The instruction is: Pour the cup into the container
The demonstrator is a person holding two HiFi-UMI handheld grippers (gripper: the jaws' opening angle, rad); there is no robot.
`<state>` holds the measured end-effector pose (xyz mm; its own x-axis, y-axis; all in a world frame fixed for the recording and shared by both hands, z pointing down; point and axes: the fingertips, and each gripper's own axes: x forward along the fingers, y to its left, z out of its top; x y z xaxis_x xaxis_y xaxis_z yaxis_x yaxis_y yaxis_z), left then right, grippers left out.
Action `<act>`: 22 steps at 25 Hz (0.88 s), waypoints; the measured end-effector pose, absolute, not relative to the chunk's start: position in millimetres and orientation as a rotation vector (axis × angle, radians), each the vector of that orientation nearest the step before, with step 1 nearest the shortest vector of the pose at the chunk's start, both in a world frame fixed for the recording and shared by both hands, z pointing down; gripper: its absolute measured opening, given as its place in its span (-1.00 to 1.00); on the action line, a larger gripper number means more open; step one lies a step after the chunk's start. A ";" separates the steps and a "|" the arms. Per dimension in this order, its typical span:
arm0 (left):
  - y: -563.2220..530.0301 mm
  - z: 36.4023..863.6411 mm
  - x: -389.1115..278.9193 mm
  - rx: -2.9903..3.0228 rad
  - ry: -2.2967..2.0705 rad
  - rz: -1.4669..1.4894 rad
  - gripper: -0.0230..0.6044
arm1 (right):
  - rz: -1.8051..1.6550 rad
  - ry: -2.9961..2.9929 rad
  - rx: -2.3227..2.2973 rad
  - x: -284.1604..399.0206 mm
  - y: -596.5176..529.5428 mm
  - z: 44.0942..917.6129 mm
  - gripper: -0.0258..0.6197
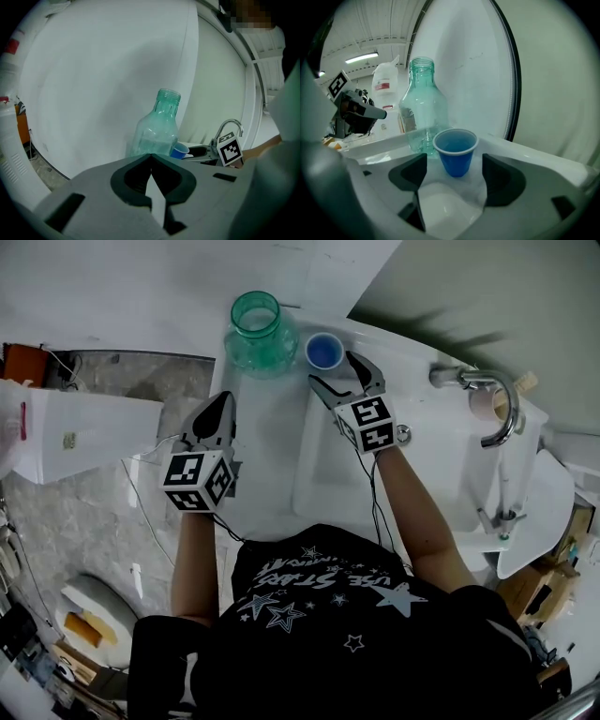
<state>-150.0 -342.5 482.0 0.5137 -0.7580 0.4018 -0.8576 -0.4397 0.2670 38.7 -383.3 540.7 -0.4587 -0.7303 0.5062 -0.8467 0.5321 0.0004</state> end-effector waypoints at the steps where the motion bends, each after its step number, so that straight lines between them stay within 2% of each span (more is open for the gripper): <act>1: -343.2 482.5 -149.7 2.323 -1.324 0.308 -0.90 | 0.358 -2.323 1.286 38.2 -386.3 540.7 0.19; 22: -344.1 497.5 -154.6 2.273 -1.302 0.301 -0.90 | 0.232 -2.268 1.223 23.2 -407.8 550.0 0.22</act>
<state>-154.6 -344.1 497.5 0.5184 -0.7430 0.4234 -0.8534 -0.4179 0.3116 23.2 -407.8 550.0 -0.4369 -0.7196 0.5397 -0.8139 0.5717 0.1035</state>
